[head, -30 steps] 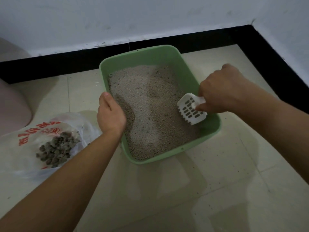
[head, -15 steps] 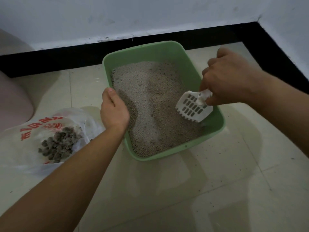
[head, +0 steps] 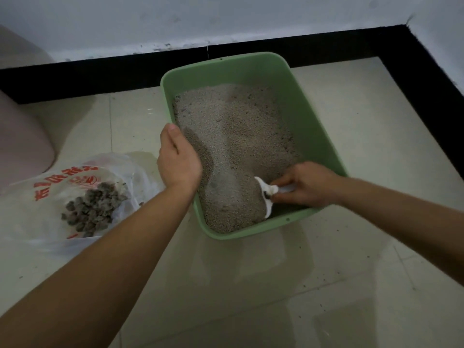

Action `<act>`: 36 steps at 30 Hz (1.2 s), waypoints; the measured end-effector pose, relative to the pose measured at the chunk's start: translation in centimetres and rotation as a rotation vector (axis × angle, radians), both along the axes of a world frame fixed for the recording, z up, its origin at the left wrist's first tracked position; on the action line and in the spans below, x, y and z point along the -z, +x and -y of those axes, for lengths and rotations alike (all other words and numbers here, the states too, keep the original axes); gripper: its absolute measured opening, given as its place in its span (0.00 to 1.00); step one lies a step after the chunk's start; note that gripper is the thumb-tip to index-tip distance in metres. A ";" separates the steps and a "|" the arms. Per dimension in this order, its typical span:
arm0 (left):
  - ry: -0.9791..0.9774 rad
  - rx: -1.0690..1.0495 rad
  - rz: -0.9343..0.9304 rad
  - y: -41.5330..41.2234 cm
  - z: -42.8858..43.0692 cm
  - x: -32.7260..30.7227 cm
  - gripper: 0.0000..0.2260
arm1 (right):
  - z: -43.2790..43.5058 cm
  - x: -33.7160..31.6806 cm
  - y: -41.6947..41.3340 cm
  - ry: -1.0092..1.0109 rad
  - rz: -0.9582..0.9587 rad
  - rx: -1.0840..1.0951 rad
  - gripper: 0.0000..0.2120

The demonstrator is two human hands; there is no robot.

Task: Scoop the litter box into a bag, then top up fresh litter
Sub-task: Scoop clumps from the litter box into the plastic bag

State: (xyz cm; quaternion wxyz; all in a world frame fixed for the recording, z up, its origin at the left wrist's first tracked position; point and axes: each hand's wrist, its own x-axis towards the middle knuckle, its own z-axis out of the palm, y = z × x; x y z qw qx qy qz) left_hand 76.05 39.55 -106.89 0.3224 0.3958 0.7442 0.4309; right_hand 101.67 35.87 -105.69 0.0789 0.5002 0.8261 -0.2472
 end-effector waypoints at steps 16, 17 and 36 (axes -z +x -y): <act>-0.006 -0.025 0.077 -0.1 -0.1 0.3 0.24 | 0.1 1.7 -1.1 -0.177 -0.312 0.291 0.15; -0.010 -0.028 0.085 -0.1 -0.1 0.3 0.24 | 0.0 1.7 -1.3 -0.204 -0.334 0.290 0.15; 0.003 -0.058 0.130 -0.2 -0.2 0.5 0.24 | -0.1 1.4 -0.5 -0.263 -0.668 0.427 0.16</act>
